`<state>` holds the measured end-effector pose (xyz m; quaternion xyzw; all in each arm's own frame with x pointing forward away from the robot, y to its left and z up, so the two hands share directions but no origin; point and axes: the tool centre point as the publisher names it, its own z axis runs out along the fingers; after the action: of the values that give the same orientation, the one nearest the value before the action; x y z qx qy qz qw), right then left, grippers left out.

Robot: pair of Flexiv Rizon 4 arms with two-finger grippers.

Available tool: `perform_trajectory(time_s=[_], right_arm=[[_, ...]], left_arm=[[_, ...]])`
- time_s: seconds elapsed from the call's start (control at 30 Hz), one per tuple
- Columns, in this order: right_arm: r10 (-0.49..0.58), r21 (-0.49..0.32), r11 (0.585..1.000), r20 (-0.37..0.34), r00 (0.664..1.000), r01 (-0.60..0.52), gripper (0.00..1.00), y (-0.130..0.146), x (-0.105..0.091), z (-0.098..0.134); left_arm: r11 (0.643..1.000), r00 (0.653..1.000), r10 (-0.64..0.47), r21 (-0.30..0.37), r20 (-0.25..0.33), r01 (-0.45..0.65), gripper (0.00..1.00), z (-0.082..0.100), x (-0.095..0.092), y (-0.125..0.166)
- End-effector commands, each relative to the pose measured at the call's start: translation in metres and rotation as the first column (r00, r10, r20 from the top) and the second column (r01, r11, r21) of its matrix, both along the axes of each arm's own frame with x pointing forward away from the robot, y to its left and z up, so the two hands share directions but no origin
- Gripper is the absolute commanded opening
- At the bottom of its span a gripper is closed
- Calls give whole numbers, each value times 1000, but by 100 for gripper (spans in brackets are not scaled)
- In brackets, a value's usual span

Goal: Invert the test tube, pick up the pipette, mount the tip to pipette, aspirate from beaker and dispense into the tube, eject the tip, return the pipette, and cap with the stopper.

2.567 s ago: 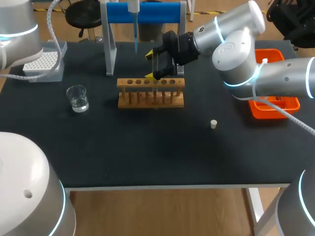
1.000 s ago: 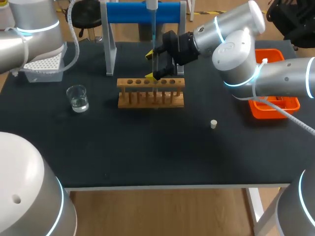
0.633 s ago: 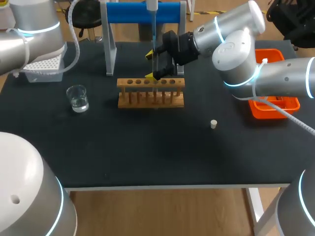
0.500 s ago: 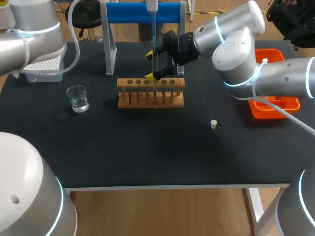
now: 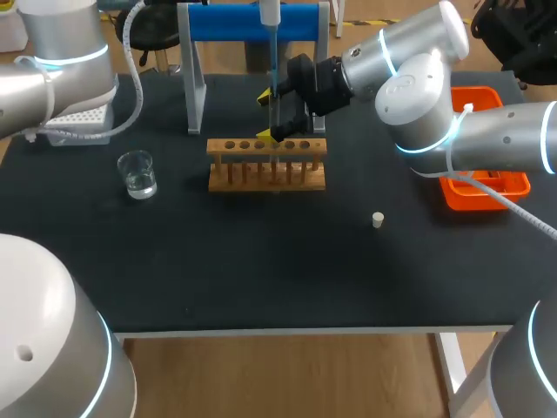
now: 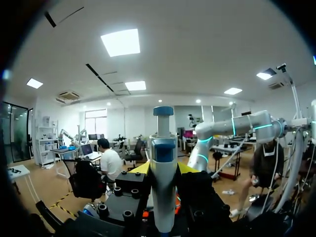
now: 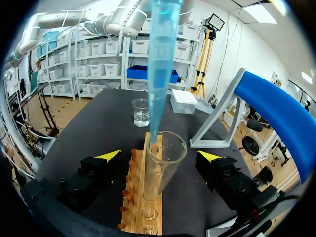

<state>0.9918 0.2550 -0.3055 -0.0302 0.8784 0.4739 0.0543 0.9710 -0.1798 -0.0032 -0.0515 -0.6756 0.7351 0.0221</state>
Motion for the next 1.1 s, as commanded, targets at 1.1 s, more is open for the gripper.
perform_trajectory(time_s=[1.1], right_arm=[[1,-2,1000,0,1000,-1,100,-1,0,1]], left_arm=[[999,1000,15,42,16,-16,0,-10,6,1]])
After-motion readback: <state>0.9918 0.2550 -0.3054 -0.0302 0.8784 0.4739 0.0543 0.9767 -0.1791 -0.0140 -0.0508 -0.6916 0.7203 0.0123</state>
